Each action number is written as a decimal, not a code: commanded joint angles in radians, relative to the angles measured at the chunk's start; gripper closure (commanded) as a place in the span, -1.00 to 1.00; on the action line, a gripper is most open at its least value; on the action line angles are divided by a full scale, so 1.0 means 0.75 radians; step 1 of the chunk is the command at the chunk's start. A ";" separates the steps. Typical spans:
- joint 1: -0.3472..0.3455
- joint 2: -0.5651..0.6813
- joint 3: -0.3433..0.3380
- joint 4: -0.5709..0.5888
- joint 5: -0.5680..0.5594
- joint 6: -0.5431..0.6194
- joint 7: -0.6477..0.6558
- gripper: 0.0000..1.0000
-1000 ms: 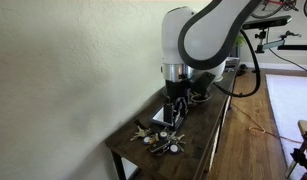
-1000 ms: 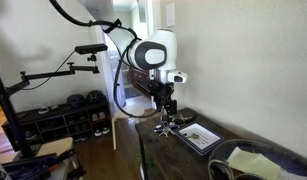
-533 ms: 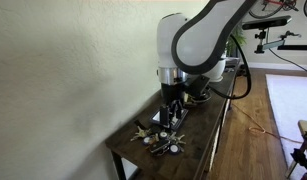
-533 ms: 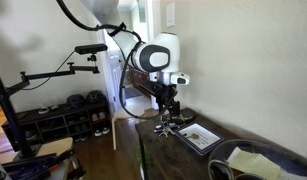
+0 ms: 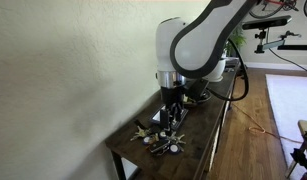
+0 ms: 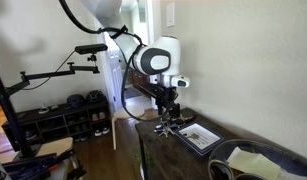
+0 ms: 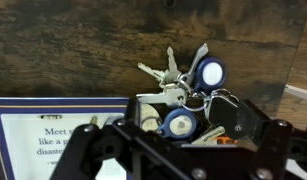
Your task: Put two sets of keys on top of the blue and white object.
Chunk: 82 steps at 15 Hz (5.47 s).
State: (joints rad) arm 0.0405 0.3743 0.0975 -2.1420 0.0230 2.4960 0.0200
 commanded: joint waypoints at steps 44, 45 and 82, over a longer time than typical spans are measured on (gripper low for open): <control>-0.029 0.145 0.083 0.227 -0.061 -0.216 -0.585 0.84; -0.026 0.132 0.079 0.223 -0.066 -0.216 -0.577 0.84; -0.069 -0.196 -0.106 0.093 -0.141 -0.237 -0.362 0.85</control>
State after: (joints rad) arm -0.0192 0.3094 -0.0002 -2.0015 -0.0904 2.3400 -0.2737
